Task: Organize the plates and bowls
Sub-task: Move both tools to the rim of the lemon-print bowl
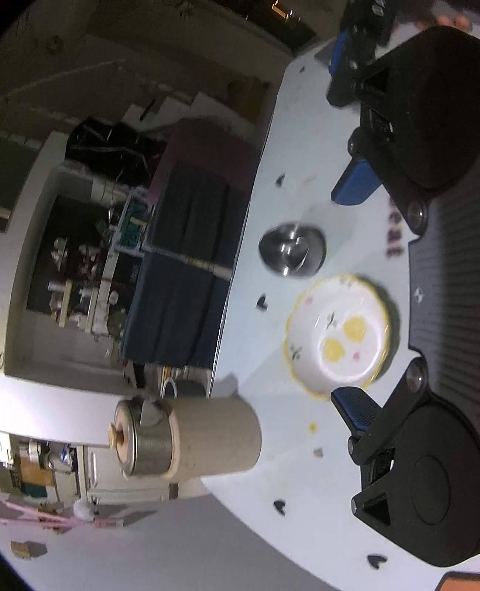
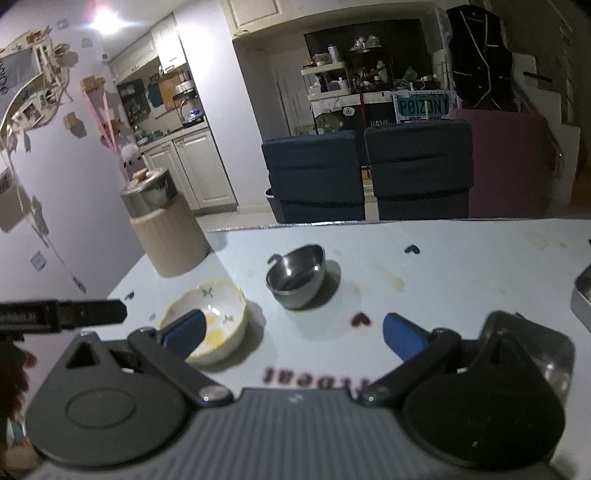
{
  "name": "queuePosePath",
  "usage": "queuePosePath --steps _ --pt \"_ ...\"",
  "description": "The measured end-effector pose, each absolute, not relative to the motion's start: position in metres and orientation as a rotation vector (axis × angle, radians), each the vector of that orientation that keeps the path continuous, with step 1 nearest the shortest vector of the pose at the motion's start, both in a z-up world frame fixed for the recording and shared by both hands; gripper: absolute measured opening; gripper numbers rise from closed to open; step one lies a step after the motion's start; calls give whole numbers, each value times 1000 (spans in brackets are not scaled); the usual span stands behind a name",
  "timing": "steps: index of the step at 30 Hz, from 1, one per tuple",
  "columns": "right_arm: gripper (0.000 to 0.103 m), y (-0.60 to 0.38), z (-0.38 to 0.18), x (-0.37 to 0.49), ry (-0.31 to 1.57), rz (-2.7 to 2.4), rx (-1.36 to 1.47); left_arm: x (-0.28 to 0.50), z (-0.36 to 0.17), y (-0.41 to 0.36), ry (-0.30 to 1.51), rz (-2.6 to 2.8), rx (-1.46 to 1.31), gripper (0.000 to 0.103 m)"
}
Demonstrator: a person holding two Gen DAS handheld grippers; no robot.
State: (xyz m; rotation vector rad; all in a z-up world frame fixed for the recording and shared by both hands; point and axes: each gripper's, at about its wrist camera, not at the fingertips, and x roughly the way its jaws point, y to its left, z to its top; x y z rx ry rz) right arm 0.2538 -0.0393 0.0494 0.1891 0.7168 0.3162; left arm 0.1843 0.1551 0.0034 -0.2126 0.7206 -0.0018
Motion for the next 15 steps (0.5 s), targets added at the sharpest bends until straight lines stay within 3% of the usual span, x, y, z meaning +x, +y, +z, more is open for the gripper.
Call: queuePosePath --steps 10,15 --pt "100 6 29 311 784 307 272 226 -30 200 748 112 -195 103" --pt "85 35 3 334 858 332 335 248 -51 217 796 147 -189 102"
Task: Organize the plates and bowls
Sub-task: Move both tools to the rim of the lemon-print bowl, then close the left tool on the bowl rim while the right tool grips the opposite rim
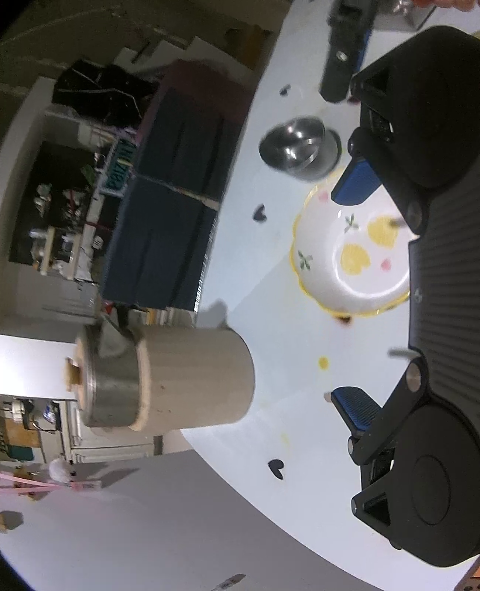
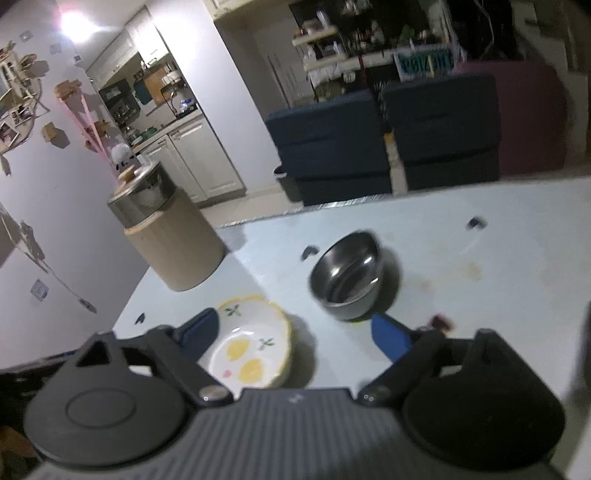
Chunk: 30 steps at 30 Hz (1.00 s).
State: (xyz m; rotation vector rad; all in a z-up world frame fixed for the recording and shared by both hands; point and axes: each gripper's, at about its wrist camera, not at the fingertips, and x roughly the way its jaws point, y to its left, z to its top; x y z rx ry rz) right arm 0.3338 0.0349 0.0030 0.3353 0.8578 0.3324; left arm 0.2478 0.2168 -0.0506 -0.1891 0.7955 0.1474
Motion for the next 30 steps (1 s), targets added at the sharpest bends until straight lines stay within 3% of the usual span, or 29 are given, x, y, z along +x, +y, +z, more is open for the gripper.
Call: queuePosePath --steps 2,7,12,19,24,30 --pt "78 44 -9 340 895 332 353 256 -59 224 822 159 -199 99" --pt "70 65 -41 352 977 300 372 271 -84 241 898 185 -239 75" --pt "49 70 -63 360 1034 266 400 280 -100 247 937 162 -234 46" --pt "26 74 -72 371 1077 262 408 292 -110 245 967 133 -238 34" --pt "20 81 -82 378 1100 262 386 300 -118 241 983 122 -250 24" --pt "20 91 -92 385 1135 272 361 303 -122 240 998 107 -250 23"
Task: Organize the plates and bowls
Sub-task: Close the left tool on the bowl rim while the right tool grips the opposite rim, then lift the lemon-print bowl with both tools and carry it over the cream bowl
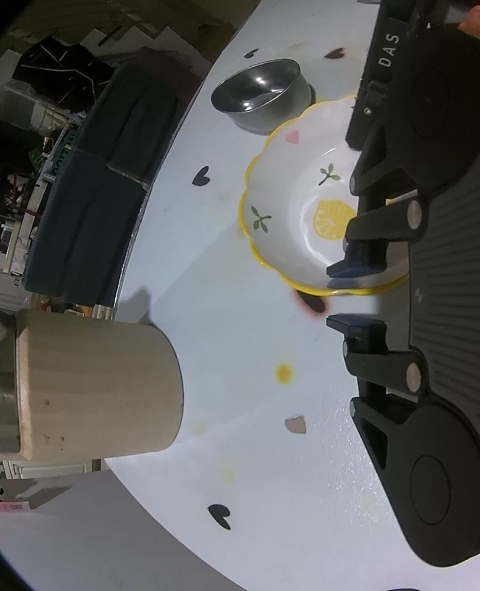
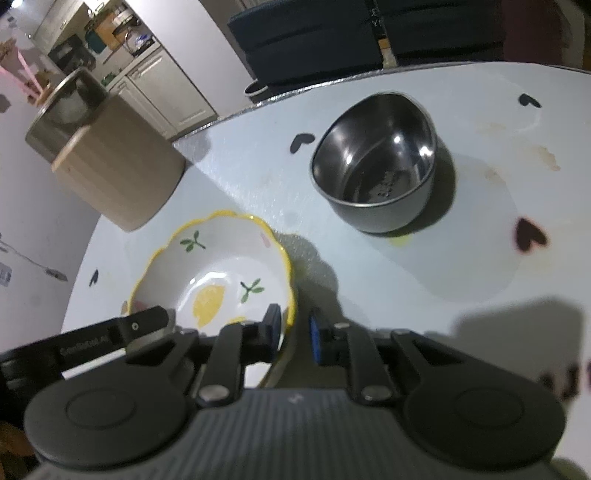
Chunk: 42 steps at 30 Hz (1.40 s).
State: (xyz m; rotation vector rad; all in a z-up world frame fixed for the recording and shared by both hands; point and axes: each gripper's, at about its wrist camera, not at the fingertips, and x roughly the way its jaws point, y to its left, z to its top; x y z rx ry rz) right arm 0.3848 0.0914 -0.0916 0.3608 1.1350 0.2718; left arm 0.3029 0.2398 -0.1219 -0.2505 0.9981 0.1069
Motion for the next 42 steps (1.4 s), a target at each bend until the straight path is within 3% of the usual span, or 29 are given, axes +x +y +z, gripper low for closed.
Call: queuePosePath --steps 3,12,25,42 --pt "16 96 -91 386 1123 274 347 306 -124 240 1008 81 -272 14" --pt "12 104 -86 383 1114 269 273 300 -119 233 1008 56 -221 10" --pt "11 94 -49 368 1027 276 242 263 -74 218 910 8 -230 9" --pt "10 12 23 294 877 233 250 196 -11 139 781 -159 -250 8"
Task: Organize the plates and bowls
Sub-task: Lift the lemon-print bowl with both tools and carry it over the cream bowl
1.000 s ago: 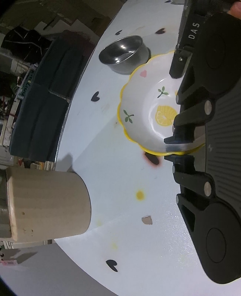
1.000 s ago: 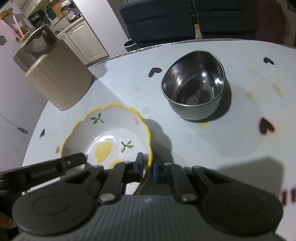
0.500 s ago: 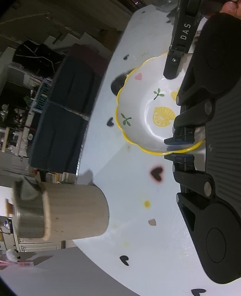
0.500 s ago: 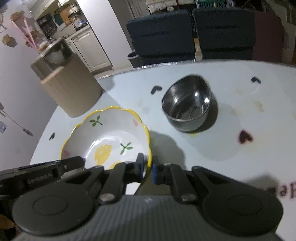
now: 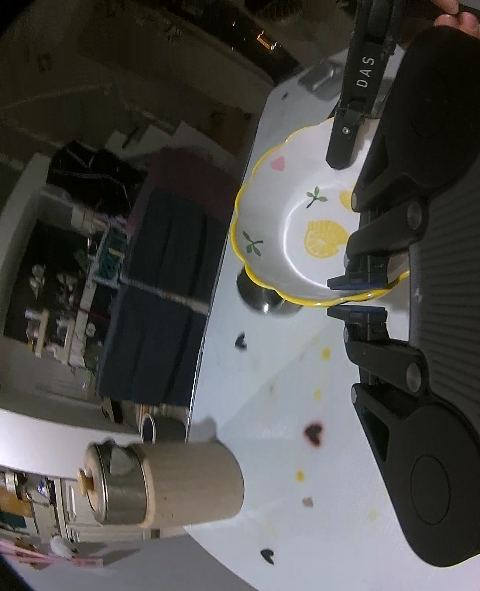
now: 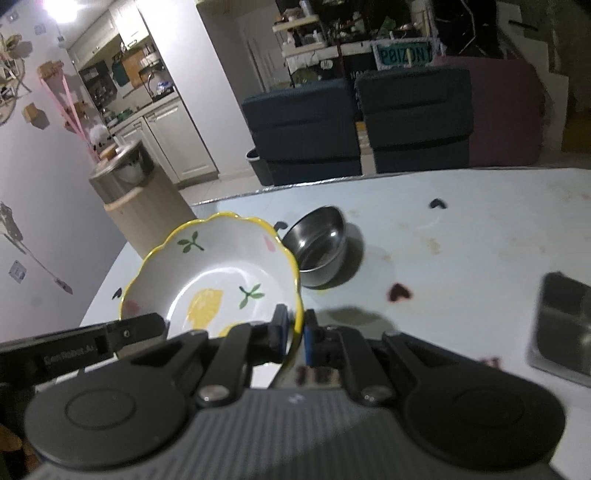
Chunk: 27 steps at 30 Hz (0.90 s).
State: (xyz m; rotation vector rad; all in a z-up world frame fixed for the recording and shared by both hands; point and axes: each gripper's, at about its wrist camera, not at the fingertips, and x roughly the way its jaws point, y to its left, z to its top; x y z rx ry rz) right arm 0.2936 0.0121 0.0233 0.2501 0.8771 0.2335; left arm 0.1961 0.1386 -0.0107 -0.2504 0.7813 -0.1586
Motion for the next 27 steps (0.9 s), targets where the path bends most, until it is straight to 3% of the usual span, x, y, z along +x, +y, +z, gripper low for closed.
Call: queuePosePath --steps 11,27 --pt "11 -27 37 234 866 231 247 147 -11 108 784 -220 -257 9" --pt "10 -45 -16 205 1044 230 344 137 -57 92 938 -227 -178 8"
